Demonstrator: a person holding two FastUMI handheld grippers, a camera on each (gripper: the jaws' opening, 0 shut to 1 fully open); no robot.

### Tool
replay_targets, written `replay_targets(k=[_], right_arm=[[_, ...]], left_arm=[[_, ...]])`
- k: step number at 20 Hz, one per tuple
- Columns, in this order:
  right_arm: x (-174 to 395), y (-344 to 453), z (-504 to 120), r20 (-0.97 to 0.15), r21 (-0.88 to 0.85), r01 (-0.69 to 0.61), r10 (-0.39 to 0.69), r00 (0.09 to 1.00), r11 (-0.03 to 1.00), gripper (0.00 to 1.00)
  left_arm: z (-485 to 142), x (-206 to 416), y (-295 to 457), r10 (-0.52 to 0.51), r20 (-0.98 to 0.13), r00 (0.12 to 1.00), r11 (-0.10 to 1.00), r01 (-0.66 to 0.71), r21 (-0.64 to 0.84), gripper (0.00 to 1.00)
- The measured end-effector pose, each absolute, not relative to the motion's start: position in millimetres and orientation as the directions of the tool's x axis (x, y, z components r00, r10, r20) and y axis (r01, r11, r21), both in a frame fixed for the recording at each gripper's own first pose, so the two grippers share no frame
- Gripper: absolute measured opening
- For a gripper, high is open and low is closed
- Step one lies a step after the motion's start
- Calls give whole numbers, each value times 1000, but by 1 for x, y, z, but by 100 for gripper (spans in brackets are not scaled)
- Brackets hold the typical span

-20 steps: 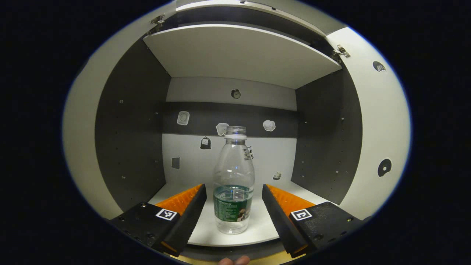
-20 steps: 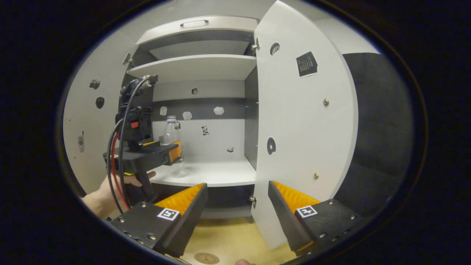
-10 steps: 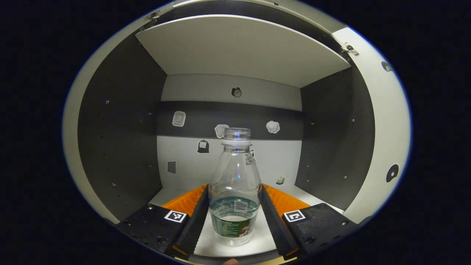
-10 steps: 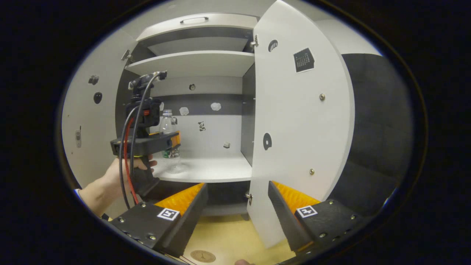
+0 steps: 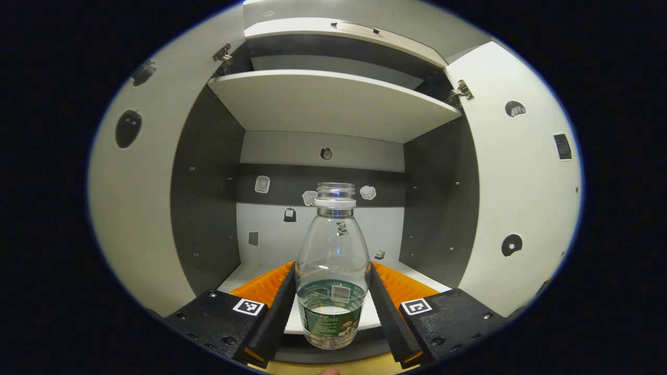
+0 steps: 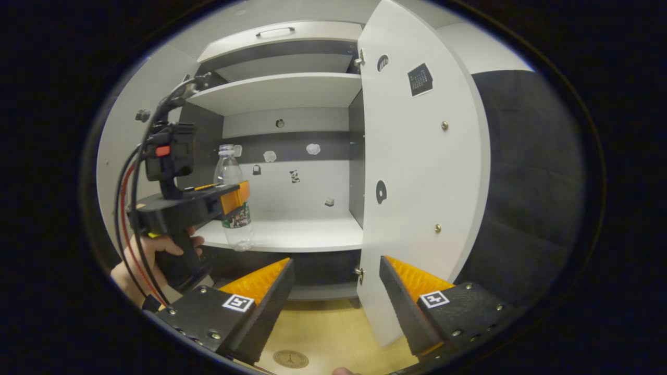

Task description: Grasp the bottle in the cabinet with the left hand and place it on the coaster, then close the right door with the right hand and the left door with the left hand.

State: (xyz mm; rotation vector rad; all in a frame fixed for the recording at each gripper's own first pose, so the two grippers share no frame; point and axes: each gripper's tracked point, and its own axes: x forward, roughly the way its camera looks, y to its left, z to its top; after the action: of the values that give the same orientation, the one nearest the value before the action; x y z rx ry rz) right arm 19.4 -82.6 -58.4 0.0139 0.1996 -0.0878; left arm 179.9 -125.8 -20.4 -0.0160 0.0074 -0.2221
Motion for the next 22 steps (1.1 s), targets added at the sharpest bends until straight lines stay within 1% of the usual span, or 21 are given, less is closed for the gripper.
replay_targets(k=[4,9,13,18,19,20,22], right_arm=[[1,-92,-69,-221,22,76,-69,973,997,100],[-25,-110,-86,-265,30,83,-72,962,996,100],[-43,-125,-104,-303,21,102,-91,949,995,100],[-61,-141,-136,-365,19,119,-104,925,993,100],[-65,-145,-144,-379,12,122,-108,919,992,96],[-70,-149,-151,-395,4,129,-117,911,992,100],[-78,-156,-168,-430,1,141,-127,894,990,100]], left_arm=[[-55,131,-127,-209,-46,977,978,209,-4,81],[-130,74,-139,-211,-131,969,977,213,3,81],[-191,38,-154,-238,-193,952,968,250,38,81],[-249,7,-167,-267,-263,927,961,275,-7,81],[-262,2,-169,-271,-278,922,961,277,-18,81],[-274,-3,-171,-281,-290,915,958,284,-34,81],[-295,-13,-175,-298,-310,903,954,296,-53,81]])
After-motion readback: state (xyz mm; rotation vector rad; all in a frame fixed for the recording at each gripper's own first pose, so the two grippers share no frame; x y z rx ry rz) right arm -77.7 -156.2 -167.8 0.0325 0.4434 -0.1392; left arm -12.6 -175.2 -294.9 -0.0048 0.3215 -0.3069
